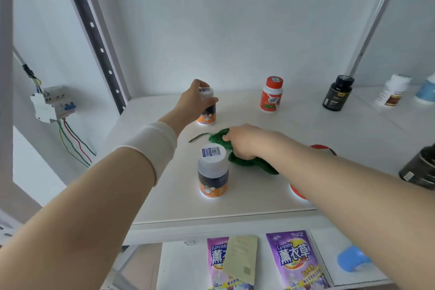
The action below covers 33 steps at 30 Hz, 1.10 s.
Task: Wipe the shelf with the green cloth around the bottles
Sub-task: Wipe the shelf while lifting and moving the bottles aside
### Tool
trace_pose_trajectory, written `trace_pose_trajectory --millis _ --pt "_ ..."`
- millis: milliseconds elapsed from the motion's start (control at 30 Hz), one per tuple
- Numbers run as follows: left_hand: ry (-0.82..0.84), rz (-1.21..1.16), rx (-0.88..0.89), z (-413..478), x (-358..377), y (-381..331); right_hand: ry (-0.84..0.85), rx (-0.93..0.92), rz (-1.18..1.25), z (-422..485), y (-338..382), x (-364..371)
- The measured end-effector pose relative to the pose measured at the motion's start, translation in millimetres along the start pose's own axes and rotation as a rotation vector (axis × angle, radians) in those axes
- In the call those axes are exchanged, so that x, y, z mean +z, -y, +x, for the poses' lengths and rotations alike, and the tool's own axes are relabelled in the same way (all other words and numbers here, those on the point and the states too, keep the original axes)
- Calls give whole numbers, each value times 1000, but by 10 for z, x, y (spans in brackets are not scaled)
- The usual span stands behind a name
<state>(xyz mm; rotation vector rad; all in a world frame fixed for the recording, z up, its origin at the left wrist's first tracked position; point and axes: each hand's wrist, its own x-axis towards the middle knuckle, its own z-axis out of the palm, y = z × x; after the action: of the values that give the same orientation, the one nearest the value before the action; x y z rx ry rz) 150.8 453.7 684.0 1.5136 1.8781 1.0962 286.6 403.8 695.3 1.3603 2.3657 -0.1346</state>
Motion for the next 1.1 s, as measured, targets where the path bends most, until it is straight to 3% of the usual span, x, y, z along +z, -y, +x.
trace_pose_trajectory --millis 433,500,567,633,733,833,1100 --pt "9 21 16 233 78 117 -249 35 316 -154 -68 444" --pt "-98 37 100 81 -39 75 -271 40 334 -174 -64 497" --pt "-160 -102 228 -252 -174 -20 -296 59 346 -219 -39 550" --pt "-36 -220 363 -730 -277 -84 -345 81 363 -291 -11 613" --pt "218 -58 420 -1346 -274 -61 -422 102 361 -465 39 713" --pt "195 119 399 -1512 -165 37 -469 97 304 -671 124 791" --pt "109 114 384 -1599 -66 64 -604 59 264 -1226 252 1109"
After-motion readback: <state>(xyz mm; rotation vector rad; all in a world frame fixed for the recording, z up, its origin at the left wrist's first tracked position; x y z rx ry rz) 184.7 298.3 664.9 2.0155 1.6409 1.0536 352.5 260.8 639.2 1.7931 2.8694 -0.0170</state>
